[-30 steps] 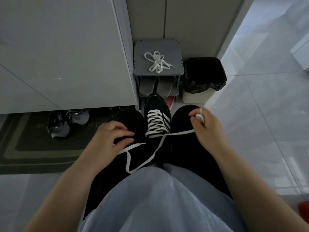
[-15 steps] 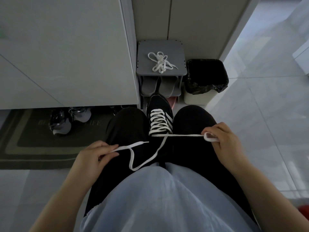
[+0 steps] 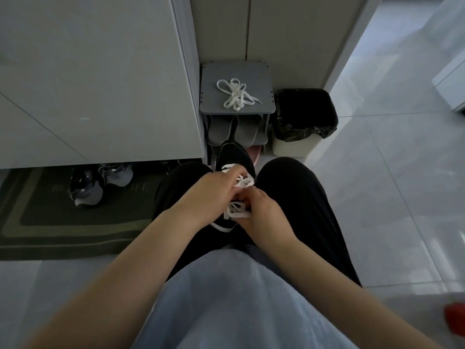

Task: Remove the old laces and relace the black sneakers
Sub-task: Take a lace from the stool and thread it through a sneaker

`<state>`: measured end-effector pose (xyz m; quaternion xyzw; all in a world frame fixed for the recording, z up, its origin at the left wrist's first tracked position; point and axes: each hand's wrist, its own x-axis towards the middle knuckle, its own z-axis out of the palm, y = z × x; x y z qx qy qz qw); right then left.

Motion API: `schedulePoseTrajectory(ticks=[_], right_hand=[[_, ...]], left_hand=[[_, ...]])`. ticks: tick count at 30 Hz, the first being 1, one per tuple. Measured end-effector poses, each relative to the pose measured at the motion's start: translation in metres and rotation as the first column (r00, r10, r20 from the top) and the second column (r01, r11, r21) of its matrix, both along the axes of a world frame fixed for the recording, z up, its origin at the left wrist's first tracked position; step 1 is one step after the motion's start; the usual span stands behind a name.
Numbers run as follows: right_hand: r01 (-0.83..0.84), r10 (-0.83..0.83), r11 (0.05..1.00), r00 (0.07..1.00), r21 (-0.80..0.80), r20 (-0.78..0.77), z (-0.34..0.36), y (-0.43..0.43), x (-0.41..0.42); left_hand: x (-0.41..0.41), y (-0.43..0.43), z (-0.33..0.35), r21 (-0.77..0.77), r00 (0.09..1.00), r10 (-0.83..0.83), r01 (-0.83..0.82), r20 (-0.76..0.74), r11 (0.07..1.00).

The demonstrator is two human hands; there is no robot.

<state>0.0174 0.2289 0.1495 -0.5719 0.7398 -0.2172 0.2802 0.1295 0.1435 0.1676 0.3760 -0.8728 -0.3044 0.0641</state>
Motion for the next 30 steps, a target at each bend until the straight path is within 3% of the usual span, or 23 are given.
schedulePoseTrajectory(ticks=[3,5,7,9,11,13,16,19,24,27,30], right_hand=[[0.043,-0.055,0.998,0.96,0.051,0.276,0.003,0.008,-0.009],[0.078,-0.104,0.994,0.882,0.076,0.46,0.006,0.013,-0.015],[0.134,-0.149,0.989,0.835,0.068,0.529,0.006,0.018,-0.017],[0.144,-0.133,0.99,0.901,0.006,0.412,0.003,0.023,-0.017],[0.026,-0.011,0.997,0.983,-0.079,0.182,-0.004,0.025,-0.017],[-0.117,0.125,0.985,0.99,-0.125,0.058,-0.011,0.025,-0.015],[-0.241,0.249,0.95,0.968,-0.2,0.015,-0.017,0.023,-0.01],[-0.265,0.263,0.927,0.964,-0.265,-0.043,-0.025,0.017,-0.006],[-0.226,0.2,0.944,0.972,-0.243,-0.125,-0.031,0.012,0.0],[-0.237,0.208,0.933,0.969,-0.27,-0.13,-0.031,0.013,0.001],[-0.266,0.252,0.939,0.963,-0.216,-0.092,-0.028,0.012,-0.001]], left_hand=[[0.014,0.001,-0.01,-0.012,1.0,0.012,-0.012,0.021,1.0],[0.024,0.002,-0.017,-0.13,0.999,-0.049,0.047,-0.018,0.99],[0.032,0.007,-0.024,-0.257,0.996,-0.088,0.089,0.015,0.962],[0.036,0.014,-0.03,-0.314,0.993,-0.099,0.114,0.062,0.943],[0.038,0.02,-0.034,-0.316,0.985,-0.132,0.162,0.114,0.935],[0.04,0.022,-0.033,-0.267,0.984,-0.129,0.157,0.121,0.951],[0.048,0.023,-0.023,-0.155,0.996,-0.088,0.093,0.034,0.984],[0.061,0.023,-0.016,-0.1,0.999,-0.041,0.039,-0.022,0.994],[0.071,0.028,-0.016,-0.13,0.98,-0.016,0.042,0.197,0.991],[0.065,0.029,-0.018,-0.14,0.991,-0.016,0.035,0.131,0.99],[0.057,0.026,-0.012,0.006,0.993,-0.051,0.05,0.106,0.999]])
